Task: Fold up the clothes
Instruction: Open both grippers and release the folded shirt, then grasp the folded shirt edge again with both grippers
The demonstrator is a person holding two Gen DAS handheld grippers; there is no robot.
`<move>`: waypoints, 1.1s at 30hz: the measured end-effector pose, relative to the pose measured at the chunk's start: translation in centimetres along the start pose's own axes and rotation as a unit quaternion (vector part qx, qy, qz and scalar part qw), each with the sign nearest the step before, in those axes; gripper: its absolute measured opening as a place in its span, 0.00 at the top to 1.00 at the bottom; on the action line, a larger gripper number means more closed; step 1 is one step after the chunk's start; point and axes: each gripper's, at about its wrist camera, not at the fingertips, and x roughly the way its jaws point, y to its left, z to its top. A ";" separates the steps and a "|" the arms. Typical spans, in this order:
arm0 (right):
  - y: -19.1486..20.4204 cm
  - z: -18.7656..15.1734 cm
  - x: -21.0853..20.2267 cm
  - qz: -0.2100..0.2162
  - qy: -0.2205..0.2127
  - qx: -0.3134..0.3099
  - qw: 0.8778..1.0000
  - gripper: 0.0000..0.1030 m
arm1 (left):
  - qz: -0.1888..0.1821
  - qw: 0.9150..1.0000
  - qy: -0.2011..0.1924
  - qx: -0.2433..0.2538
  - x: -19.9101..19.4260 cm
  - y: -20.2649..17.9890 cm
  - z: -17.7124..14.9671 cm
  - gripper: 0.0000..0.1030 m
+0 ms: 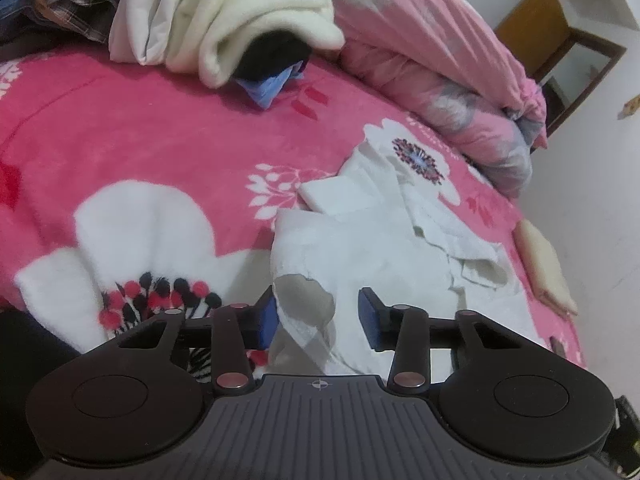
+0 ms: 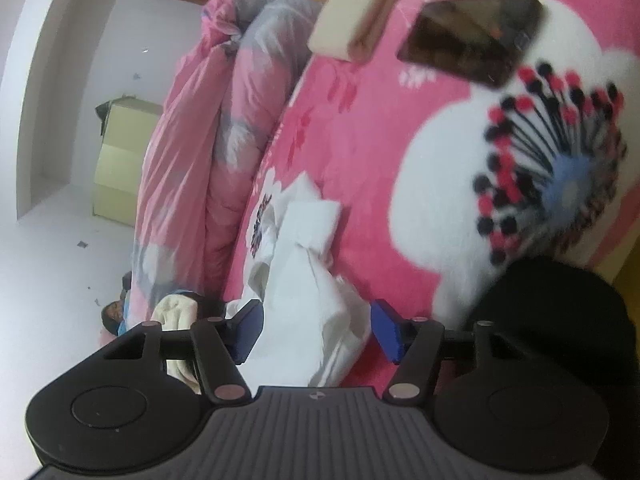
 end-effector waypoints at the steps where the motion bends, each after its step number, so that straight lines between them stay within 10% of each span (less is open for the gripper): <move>1: 0.1 0.2 0.2 -0.002 0.002 -0.004 1.000 0.42 | 0.002 1.000 0.001 0.001 0.0 0.0 0.0 0.64; 9: 0.5 0.1 1.2 -0.003 0.030 -0.021 0.999 0.58 | 0.007 1.000 0.002 0.015 0.0 -0.2 0.0 0.89; 21: 1.3 0.2 1.5 0.004 0.040 -0.037 0.999 0.97 | -0.013 1.000 0.006 0.009 0.3 -0.8 1.4 0.98; 33: 2.6 2.9 3.4 0.043 0.026 -0.016 0.999 0.98 | -0.066 0.997 0.019 -0.039 2.5 -1.2 5.5 0.99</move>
